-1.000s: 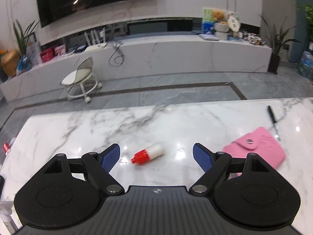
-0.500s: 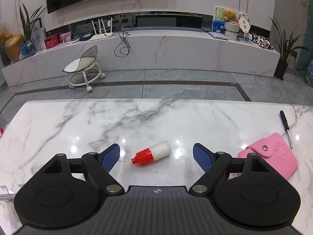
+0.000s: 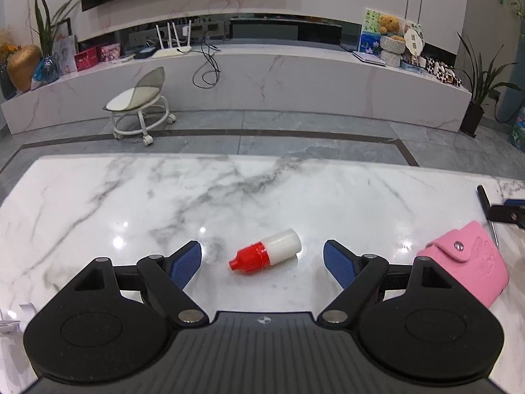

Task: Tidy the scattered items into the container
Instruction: 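Grasp the black screwdriver with the right tool while the left tool grasps the red-capped bottle, then lift the screwdriver and bottle and carry both over the orange box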

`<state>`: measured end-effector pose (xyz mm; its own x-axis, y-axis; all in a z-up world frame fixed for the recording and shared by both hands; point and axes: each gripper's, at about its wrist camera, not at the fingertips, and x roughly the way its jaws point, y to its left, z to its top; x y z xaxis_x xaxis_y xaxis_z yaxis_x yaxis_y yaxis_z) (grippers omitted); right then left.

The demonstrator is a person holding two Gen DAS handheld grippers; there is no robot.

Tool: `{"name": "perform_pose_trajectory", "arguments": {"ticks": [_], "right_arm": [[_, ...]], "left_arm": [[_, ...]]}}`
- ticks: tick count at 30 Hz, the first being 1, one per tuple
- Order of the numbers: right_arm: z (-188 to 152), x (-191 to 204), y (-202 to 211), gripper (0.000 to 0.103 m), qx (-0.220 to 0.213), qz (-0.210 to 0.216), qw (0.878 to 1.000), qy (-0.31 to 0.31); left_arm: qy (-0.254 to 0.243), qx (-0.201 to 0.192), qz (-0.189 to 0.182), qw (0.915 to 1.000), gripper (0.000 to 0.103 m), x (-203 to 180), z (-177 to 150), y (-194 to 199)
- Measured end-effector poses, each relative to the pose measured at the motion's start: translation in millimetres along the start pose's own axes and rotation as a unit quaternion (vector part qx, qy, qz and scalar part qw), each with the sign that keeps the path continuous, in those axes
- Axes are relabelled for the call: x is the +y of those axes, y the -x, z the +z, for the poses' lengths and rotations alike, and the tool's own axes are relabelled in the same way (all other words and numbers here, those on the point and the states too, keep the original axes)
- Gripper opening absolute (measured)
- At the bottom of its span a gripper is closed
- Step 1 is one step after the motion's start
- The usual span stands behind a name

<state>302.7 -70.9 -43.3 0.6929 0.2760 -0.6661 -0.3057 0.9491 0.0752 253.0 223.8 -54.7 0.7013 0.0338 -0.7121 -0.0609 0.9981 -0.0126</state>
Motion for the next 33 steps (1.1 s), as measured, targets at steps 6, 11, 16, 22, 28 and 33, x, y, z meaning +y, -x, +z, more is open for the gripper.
{"name": "perform_pose_trajectory", "arguments": {"ticks": [6, 11, 16, 22, 28, 33], "right_arm": [[-0.9, 4.9, -11.9, 0.039, 0.003, -0.002, 1.000, 0.004], [-1.1, 7.6, -12.9, 0.026, -0.001, -0.008, 1.000, 0.022], [-3.7, 4.3, -10.1, 0.016, 0.000, -0.011, 1.000, 0.024], [-5.4, 1.7, -7.0, 0.010, 0.004, -0.013, 1.000, 0.023], [-7.9, 4.4, -2.1, 0.010, 0.011, -0.014, 1.000, 0.025], [-11.2, 7.2, 3.0, 0.010, 0.014, -0.017, 0.999, 0.029]], "left_arm": [[-0.013, -0.005, 0.003, 0.9999, 0.097, -2.3, -2.0, -4.5], [-0.015, -0.012, -0.001, 0.9998, 0.077, -1.6, -2.4, -3.6], [-0.026, -0.008, -0.007, 0.9996, 0.054, -6.9, -1.3, 1.0], [-0.044, 0.001, -0.021, 0.9988, 0.053, -12.9, -4.6, 6.0], [-0.057, 0.017, -0.041, 0.9974, 0.021, -13.0, -8.0, 13.9], [-0.061, 0.021, -0.051, 0.9966, 0.020, -11.8, -12.4, 17.8]]}}
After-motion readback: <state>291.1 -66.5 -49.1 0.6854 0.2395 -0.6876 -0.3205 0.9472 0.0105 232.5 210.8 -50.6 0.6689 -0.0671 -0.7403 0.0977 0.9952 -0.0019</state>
